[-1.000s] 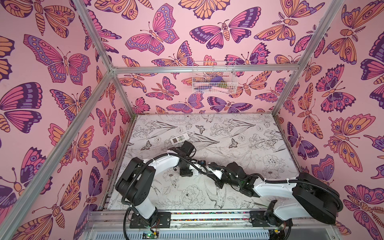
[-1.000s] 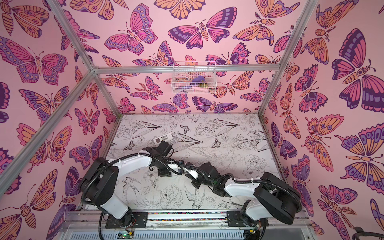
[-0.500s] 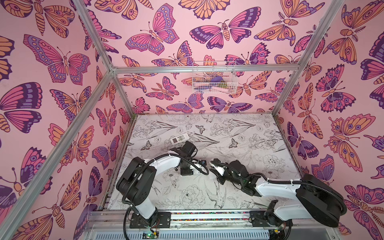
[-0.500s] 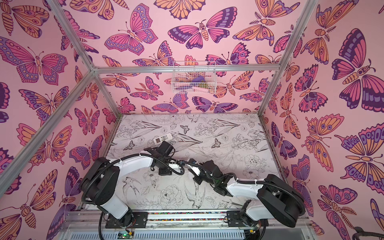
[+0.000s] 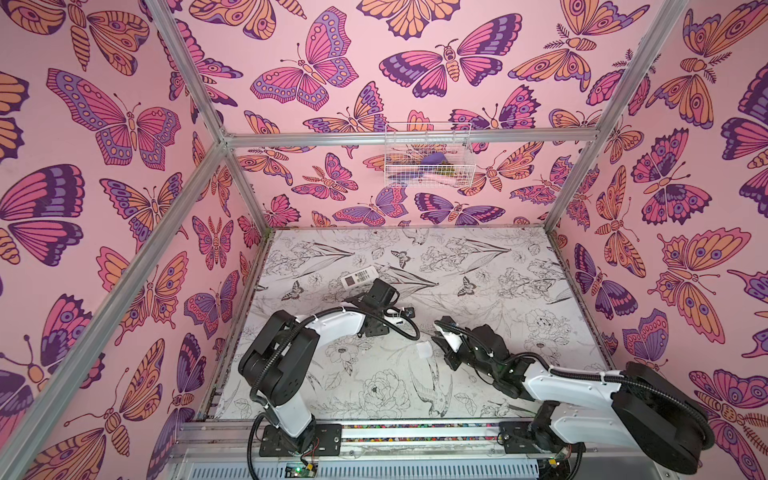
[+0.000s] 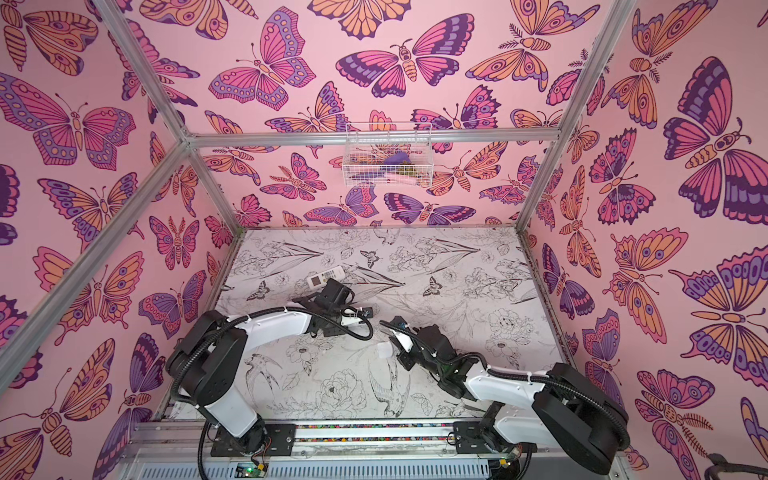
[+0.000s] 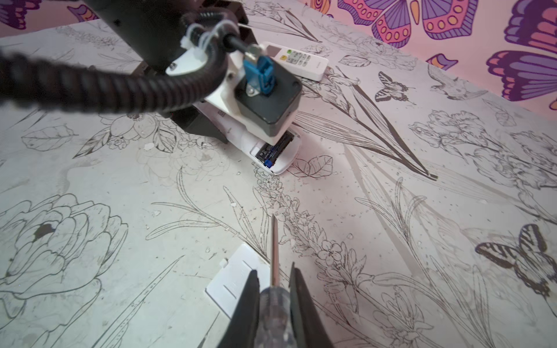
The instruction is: Unload the batteries from the remote control
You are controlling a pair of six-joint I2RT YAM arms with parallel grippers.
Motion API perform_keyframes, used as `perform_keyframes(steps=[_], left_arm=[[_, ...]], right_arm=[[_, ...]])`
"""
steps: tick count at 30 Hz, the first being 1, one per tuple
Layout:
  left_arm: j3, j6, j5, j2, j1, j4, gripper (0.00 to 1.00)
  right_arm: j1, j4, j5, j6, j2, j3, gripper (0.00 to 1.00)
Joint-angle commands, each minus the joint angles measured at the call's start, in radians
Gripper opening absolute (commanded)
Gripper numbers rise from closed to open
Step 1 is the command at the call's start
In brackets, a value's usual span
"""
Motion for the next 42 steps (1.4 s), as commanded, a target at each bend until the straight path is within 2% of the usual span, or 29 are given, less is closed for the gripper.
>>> perform_keyframes(steps=[1,4,6,7,9,10,12,14,16,18,19,22,25,27,31,39,42], left_arm=[[-0.027,0.021,-0.035,0.002,-0.024,0.026,0.35],[-0.037,0.038,-0.034,0.000,-0.033,0.032,0.35],[-0.040,0.045,-0.058,0.000,-0.036,0.066,0.32],[-0.041,0.050,-0.071,-0.001,-0.036,0.085,0.28],[-0.043,0.062,-0.101,-0.003,-0.039,0.151,0.08],[-0.048,0.067,-0.112,-0.005,-0.040,0.187,0.03],[-0.068,0.115,-0.120,-0.009,-0.048,0.278,0.02],[-0.120,0.209,-0.118,-0.013,-0.058,0.445,0.00],[-0.178,0.224,-0.117,0.002,-0.060,0.634,0.00],[-0.242,0.224,-0.117,0.044,-0.061,0.906,0.00],[-0.264,0.492,-0.077,0.082,-0.061,1.051,0.00],[-0.286,0.666,-0.096,0.237,-0.060,1.388,0.00],[-0.253,0.787,-0.127,0.414,-0.061,1.663,0.00],[-0.239,0.827,-0.143,0.458,-0.063,1.669,0.00],[-0.259,0.802,-0.161,0.433,-0.079,1.669,0.00],[-0.286,0.841,-0.133,0.393,-0.096,1.669,0.00],[-0.284,0.846,-0.128,0.385,-0.104,1.670,0.00]], right_arm=[[-0.010,0.026,0.017,0.056,0.004,-0.002,0.00],[-0.018,0.064,-0.007,0.083,0.060,0.031,0.00],[-0.055,0.126,-0.035,0.168,0.111,0.054,0.00],[-0.073,0.142,-0.039,0.212,0.134,0.066,0.00],[-0.104,0.165,-0.027,0.299,0.178,0.090,0.00],[-0.117,0.171,-0.018,0.327,0.193,0.097,0.00],[-0.142,0.164,-0.006,0.382,0.222,0.117,0.00],[-0.163,0.144,-0.004,0.421,0.237,0.139,0.00],[-0.181,0.129,-0.013,0.451,0.240,0.154,0.00],[-0.201,0.103,-0.009,0.485,0.225,0.161,0.00],[-0.211,0.091,-0.009,0.495,0.215,0.163,0.00],[-0.246,0.001,-0.022,0.529,0.181,0.184,0.00],[-0.262,-0.077,-0.052,0.545,0.163,0.218,0.00],[-0.262,-0.112,-0.092,0.549,0.170,0.248,0.00],[-0.262,-0.152,-0.145,0.554,0.212,0.295,0.00],[-0.267,-0.109,-0.210,0.594,0.340,0.385,0.00],[-0.273,-0.136,-0.142,0.597,0.391,0.419,0.00]])
